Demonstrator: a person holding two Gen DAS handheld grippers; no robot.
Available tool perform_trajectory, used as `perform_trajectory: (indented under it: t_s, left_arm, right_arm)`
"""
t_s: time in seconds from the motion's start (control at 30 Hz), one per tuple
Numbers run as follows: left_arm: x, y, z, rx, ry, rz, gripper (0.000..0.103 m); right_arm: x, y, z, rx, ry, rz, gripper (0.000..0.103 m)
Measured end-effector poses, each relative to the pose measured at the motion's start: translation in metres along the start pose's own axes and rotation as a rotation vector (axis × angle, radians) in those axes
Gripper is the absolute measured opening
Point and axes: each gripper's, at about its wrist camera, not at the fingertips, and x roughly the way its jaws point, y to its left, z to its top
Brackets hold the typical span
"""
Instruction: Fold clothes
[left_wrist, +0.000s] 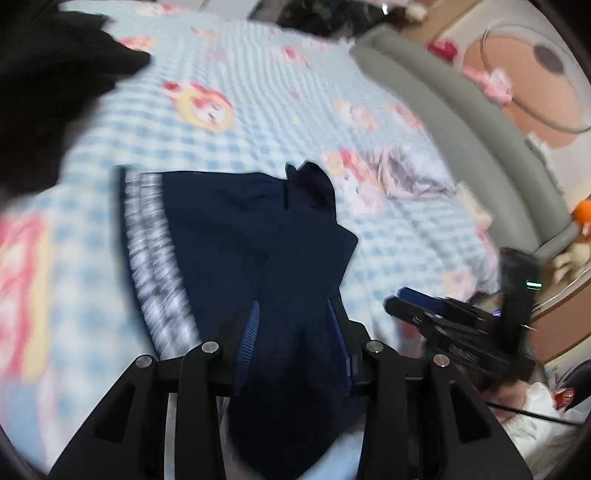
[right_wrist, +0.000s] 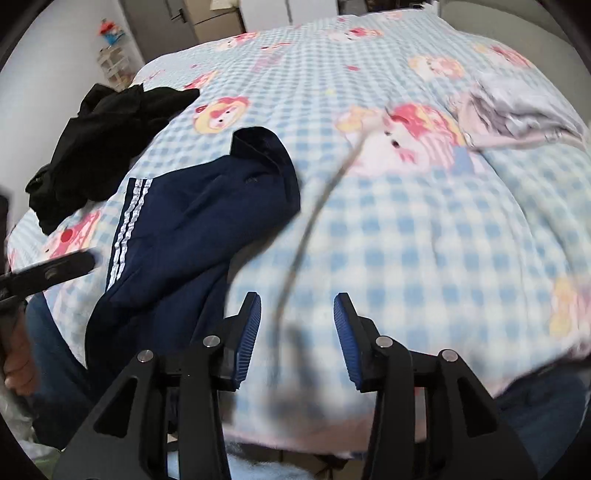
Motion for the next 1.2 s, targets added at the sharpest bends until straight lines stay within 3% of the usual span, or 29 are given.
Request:
perform_trajectory:
  t_s: [0.03,0.07,0.1,0.17,0.23,0.3,0.43,0.63,0.77,0.87,0.97,1.03,1.07,1.1,1.13,1.2]
  left_arm:
    - [0.009,-0.004,0.01,0.012,-0.003,0.009,0.04]
    - [0.016,-0.009,0.021,0.023,-0.014,0.009,0.05]
    - [0.022,-0.012,0.028,0.027,-0.021,0.004,0.069]
    - [0.034,-0.014,0.036,0.028,-0.022,0.004,0.075]
    - [0.046,-0.013,0.035,0.035,0.003,0.029,0.062]
    - [0.055,-0.011,0.033,0.045,0.032,0.052,0.021]
    - [0.043,0.003,0.028,0.024,0.005,0.046,0.005]
    - [-0.021,0.035,0.031,-0.075,-0.161,0.084,0.005]
    - [-0.042,0.058,0.028,-0.125,-0.214,0.185,0.005]
    - [-0.037,0.088,0.021,-0.167,-0.147,0.176,0.005]
    - [-0.027,0.109,0.015,-0.173,-0.08,0.198,0.005]
    - [-0.025,0.111,0.013,-0.172,-0.089,0.191,0.006]
    - [-0.027,0.113,0.013,-0.189,-0.104,0.174,0.012]
    - [-0.03,0.114,0.013,-0.204,-0.118,0.161,0.028]
    - [-0.029,0.116,0.014,-0.209,-0.119,0.157,0.035]
    - [-0.026,0.12,0.017,-0.215,-0.115,0.154,0.036]
  right_arm:
    - [0.003,0.0,0.003,0.015,0.01,0.027,0.043]
    - [0.006,0.001,0.006,0.026,0.02,0.048,0.043]
    - [0.008,0.002,0.007,0.03,0.025,0.057,0.043]
    - [0.012,0.005,0.006,0.029,0.037,0.074,0.043]
    - [0.017,0.007,0.003,0.02,0.058,0.093,0.043]
    - [0.028,0.007,0.002,0.021,0.084,0.091,0.043]
    - [0.042,0.004,0.004,0.048,0.117,0.09,0.043]
    - [0.046,0.005,0.029,0.039,0.079,0.082,0.043]
    - [0.051,-0.002,0.051,0.076,0.053,0.069,0.043]
    - [0.053,-0.001,0.062,0.073,0.043,0.073,0.043]
    - [0.059,0.004,0.064,0.045,0.042,0.102,0.052]
    - [0.064,0.009,0.069,0.023,0.042,0.102,0.052]
    - [0.066,0.011,0.071,0.012,0.043,0.101,0.052]
    - [0.069,0.014,0.074,0.001,0.043,0.099,0.052]
    - [0.07,0.016,0.079,-0.008,0.032,0.101,0.052]
    - [0.075,0.022,0.094,-0.02,0.014,0.106,0.054]
